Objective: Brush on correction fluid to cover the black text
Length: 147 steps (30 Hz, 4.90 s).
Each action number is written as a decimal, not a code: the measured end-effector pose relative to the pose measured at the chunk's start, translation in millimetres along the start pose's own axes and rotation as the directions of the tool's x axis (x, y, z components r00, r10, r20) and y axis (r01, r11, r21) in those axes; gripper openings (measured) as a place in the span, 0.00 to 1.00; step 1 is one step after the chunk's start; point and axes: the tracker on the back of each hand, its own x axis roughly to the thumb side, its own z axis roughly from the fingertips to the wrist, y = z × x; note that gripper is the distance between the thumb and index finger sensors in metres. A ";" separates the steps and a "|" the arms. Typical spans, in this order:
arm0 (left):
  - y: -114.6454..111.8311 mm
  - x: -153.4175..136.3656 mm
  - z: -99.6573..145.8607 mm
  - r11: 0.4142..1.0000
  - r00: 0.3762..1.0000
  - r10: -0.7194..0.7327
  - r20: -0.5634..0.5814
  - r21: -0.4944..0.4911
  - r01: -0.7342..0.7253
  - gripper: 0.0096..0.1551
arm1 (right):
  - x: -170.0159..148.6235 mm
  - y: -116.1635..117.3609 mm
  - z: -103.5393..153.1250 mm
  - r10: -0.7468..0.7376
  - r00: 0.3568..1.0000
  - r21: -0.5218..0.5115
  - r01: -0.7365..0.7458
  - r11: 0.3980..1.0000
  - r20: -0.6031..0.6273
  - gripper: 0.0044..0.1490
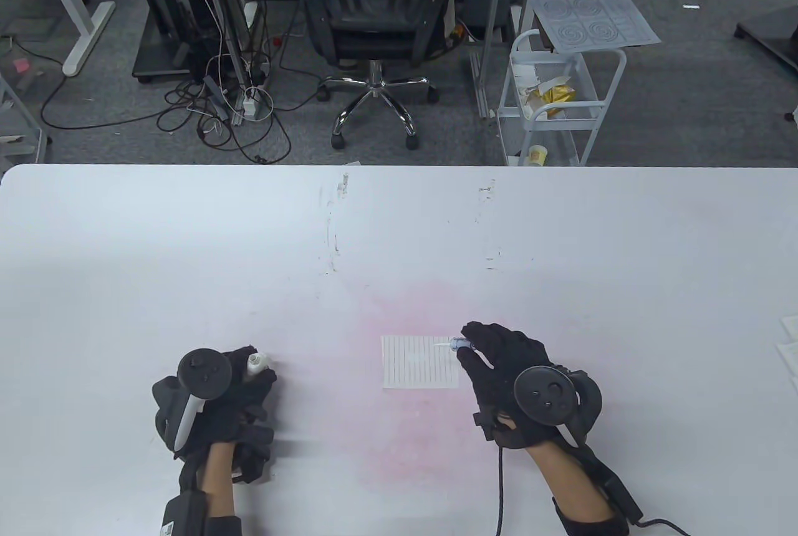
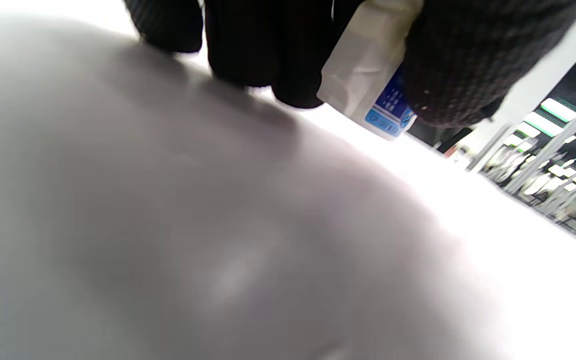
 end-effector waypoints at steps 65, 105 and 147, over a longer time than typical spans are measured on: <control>-88.4 158.0 74.2 0.942 0.806 0.150 0.573 -0.331 0.060 0.34 | 80.3 10.5 17.6 0.124 0.940 0.420 -0.256 0.871 0.317 0.28; -77.4 155.3 74.1 0.962 0.776 0.159 0.610 -0.274 0.018 0.34 | 67.2 24.8 16.1 -0.068 0.972 0.568 -0.074 0.819 0.225 0.39; -64.2 151.5 75.8 0.973 0.783 0.144 0.605 -0.233 0.001 0.35 | 50.2 52.7 22.9 -0.113 0.981 0.579 0.000 0.815 0.159 0.37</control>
